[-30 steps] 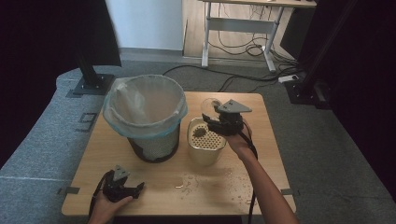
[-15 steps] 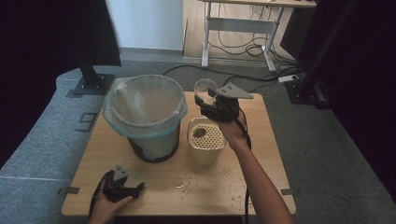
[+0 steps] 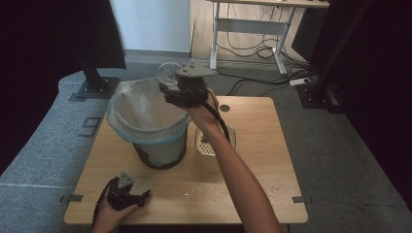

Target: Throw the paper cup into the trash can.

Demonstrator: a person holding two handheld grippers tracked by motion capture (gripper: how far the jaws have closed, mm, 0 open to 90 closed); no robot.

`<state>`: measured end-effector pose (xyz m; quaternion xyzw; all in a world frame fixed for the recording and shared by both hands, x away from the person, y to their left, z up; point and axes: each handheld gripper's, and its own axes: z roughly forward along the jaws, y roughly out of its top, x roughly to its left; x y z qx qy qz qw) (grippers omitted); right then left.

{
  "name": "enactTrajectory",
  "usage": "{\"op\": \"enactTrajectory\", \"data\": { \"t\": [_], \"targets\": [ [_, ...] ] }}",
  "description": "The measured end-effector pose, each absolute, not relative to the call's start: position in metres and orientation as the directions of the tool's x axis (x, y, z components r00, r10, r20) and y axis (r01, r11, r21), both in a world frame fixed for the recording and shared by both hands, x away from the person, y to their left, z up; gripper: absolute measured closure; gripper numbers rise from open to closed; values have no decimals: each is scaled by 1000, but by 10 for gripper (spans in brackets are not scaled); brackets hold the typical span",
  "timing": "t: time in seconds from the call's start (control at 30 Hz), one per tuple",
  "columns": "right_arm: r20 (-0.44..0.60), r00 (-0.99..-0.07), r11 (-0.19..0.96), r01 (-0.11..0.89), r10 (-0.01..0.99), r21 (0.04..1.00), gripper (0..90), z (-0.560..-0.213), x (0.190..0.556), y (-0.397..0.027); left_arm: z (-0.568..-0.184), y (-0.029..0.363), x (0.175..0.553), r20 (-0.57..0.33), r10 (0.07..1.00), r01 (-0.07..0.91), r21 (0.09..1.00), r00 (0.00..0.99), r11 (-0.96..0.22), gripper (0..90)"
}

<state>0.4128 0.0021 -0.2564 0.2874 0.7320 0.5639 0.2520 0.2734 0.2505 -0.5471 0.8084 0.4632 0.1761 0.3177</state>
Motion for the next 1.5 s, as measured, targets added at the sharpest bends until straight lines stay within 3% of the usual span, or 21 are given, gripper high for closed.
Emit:
{"op": "enactTrajectory", "data": {
  "t": [0.13,0.2,0.43,0.73,0.87,1.07,1.17,1.2,1.5],
  "targets": [
    [-31,-728,224,169,685,960,315,-262,423,23,-547,250,273,-9,858,635,677,514,-373,84],
    [36,-723,242,277,690,930,131,-269,436,41,-547,250,273,-10,856,634,677,516,-375,86],
    [38,-719,251,292,694,923,138,-278,436,38,-547,250,273,-8,853,631,677,521,-379,87],
    [2,-731,178,168,682,970,232,-282,401,-17,-547,250,273,-9,853,631,677,521,-378,87],
    [-19,-754,164,119,657,979,249,-299,381,-55,-547,250,273,-9,853,631,678,522,-379,87],
    [-14,-738,157,125,675,980,261,-355,344,-125,-547,250,273,-8,853,630,678,522,-380,87],
    [-15,-729,165,134,684,977,262,-372,336,-139,-547,250,273,-7,853,630,677,522,-380,88],
    [-1,-712,163,159,702,974,263,-396,327,-156,-547,250,273,-7,853,630,678,521,-379,88],
    [12,-575,191,291,818,937,276,-479,308,-206,-547,251,274,-9,858,635,677,513,-372,89]
  ]
}}
